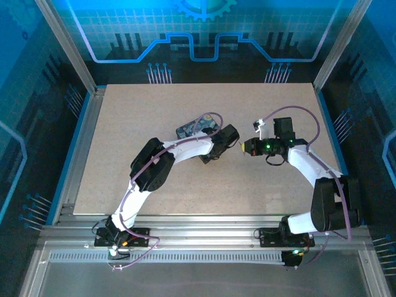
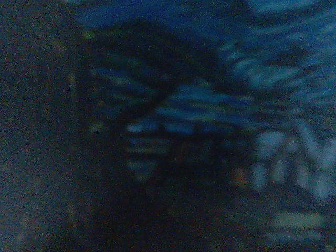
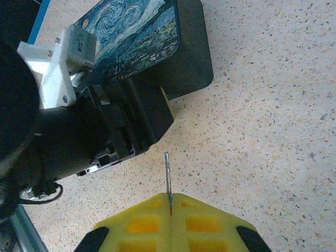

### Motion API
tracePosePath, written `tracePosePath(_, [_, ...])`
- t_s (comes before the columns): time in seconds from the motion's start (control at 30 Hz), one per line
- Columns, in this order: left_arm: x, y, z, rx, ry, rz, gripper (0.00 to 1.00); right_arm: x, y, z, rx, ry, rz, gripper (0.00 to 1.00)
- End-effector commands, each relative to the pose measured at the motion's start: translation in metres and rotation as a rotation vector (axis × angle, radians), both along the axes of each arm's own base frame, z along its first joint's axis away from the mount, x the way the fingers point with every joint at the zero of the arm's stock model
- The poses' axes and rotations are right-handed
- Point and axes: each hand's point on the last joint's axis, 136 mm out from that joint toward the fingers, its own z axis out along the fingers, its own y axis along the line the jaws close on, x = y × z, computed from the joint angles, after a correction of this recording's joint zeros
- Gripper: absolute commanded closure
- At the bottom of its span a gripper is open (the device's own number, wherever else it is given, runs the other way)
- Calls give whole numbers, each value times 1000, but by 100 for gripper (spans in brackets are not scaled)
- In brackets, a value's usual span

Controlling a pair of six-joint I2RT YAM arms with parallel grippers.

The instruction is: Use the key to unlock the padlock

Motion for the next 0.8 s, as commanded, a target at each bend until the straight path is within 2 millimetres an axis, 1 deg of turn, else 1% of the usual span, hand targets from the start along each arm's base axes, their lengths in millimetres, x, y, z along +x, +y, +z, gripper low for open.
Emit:
tracePosePath(0.0, [-7, 9, -8, 62, 40, 49, 44, 7, -1, 12, 19, -29, 2, 100])
tracePosePath(0.1, [-5, 7, -13, 60, 48, 43, 52, 6, -1, 11, 19, -24, 6, 100])
tracePosePath(0.2, [-3, 10, -15, 63, 49, 35, 64, 3, -1, 9, 20, -16, 7, 100])
tracePosePath(0.27, [0, 11, -12, 52, 42, 7, 72, -1, 0, 5, 26, 2, 6, 100])
tracePosePath(0.33, [9, 7, 1, 32, 5, -77, 79, -7, 3, 3, 39, 22, 14, 100])
tracePosePath(0.4, [12, 3, 18, 13, -9, -157, 82, -14, 9, 3, 46, 45, 28, 100])
tracePosePath(0.5, [12, 4, 47, -46, -15, -237, 87, -26, 18, 4, 45, 68, 52, 100])
tracePosePath(0.6, [9, 4, 70, -224, 12, -276, 93, -37, 30, 12, 73, 78, 82, 100])
tracePosePath(0.7, [3, 4, 87, -416, 72, -313, 99, -51, 53, 26, 140, 60, 147, 100])
tracePosePath(0.77, [-1, 3, 100, -512, 107, -334, 100, -61, 69, 33, 176, 47, 184, 100])
